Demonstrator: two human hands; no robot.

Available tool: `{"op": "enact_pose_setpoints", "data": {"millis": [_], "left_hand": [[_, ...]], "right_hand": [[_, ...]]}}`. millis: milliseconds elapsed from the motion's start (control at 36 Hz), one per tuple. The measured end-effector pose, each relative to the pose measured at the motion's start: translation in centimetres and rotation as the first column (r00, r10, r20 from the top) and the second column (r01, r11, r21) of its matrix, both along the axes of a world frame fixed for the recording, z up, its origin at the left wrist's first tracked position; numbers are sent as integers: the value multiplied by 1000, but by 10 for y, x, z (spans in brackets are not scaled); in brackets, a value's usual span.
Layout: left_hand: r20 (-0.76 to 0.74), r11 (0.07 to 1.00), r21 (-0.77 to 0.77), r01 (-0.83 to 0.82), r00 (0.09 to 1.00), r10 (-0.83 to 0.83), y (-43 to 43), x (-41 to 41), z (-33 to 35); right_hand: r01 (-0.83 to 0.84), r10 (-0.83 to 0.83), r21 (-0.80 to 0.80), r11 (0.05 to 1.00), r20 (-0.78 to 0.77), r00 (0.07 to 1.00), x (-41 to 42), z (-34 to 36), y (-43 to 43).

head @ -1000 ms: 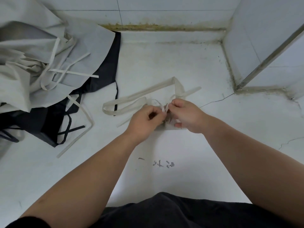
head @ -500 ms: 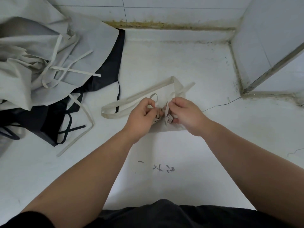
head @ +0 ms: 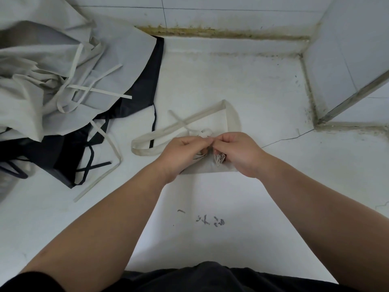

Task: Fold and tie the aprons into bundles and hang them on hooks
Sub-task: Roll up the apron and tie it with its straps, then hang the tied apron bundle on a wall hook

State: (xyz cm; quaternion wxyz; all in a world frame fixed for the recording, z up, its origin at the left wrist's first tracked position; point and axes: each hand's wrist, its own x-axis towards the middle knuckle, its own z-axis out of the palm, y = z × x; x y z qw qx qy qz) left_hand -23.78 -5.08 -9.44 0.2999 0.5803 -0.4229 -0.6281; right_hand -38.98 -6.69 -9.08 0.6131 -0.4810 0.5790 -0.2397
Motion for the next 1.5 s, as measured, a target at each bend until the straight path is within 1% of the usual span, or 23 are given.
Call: {"op": "enact_pose_setpoints", "data": {"millis": [83, 111, 139, 194, 222, 278, 361, 417, 500, 556, 611, 694, 778, 833, 917, 972, 1028, 1167, 1250, 1361, 1500], "left_hand": [[-37, 994, -8, -108, 994, 107, 1, 1, -1], [-40, 993, -2, -119, 992, 119, 1, 1, -1], [-37, 994, 4, -105, 994, 105, 0, 2, 1], [-17, 1000, 18, -22, 1000, 23, -1, 4, 1], [-3, 999, 27, 20, 1000, -19, -1, 4, 2], [12, 996, 33, 88, 996, -89, 0, 2, 4], [-14, 986, 25, 165, 986, -164, 1, 0, 8], [-2, 986, 26, 167, 986, -167, 0, 3, 7], [68, 987, 34, 156, 985, -158, -2, 5, 5], [89, 990, 31, 136, 986, -138, -3, 6, 4], [25, 995, 34, 97, 995, -97, -4, 8, 2], [-94, 998, 56, 28, 995, -23, -4, 8, 2], [-162, 998, 57, -33, 986, 42, -4, 6, 3], [-186, 997, 48, -58, 980, 66, -4, 6, 3], [-180, 997, 4, -80, 980, 80, -5, 6, 2], [-150, 996, -38, -76, 986, 69, -5, 5, 2], [-94, 996, -72, -56, 994, 49, -4, 3, 3], [-21, 993, -112, 25, 999, -27, -2, 1, 5], [79, 986, -147, 83, 994, -72, -4, 3, 4], [190, 972, -170, 163, 973, -130, -8, 6, 3], [252, 966, -180, 183, 958, -135, -10, 6, 2]], "right_hand": [[-47, 47, 6, 999, -14, 999, 1, 2, 0], [-48, 48, 35, 998, 2, 999, 1, 3, 0], [-32, 28, 91, 995, 42, 999, 0, 3, -1], [-4, -20, 194, 981, 126, 992, -3, 2, -4], [-14, -14, 198, 980, 138, 990, -5, 3, -4], [-65, 48, 155, 986, 107, 993, -6, 3, -4], [-97, 91, 126, 987, 54, 994, -4, 5, -4], [-102, 95, 137, 985, 52, 994, -5, 6, -5], [-161, 150, 149, 976, 83, 985, -10, 5, -5], [-185, 173, 146, 972, 89, 981, -12, 4, -5], [-204, 198, 144, 968, 55, 979, -13, 3, -6], [-247, 255, 129, 960, -49, 966, -11, 3, -8], [-255, 265, 95, 962, -105, 959, -5, 4, -7], [-242, 250, 89, 966, -94, 964, -2, 4, -7], [-181, 185, 126, 975, -19, 983, -2, 6, -6], [-156, 152, 159, 975, 42, 988, -4, 7, -5], [-150, 142, 180, 972, 57, 988, -6, 6, -6], [-142, 153, 169, 975, -56, 987, -7, 5, -8], [-136, 154, 132, 982, -138, 978, -6, 6, -8], [-125, 144, 142, 982, -133, 981, -5, 6, -9], [-122, 138, 128, 984, -125, 982, -2, 8, -8]]}}
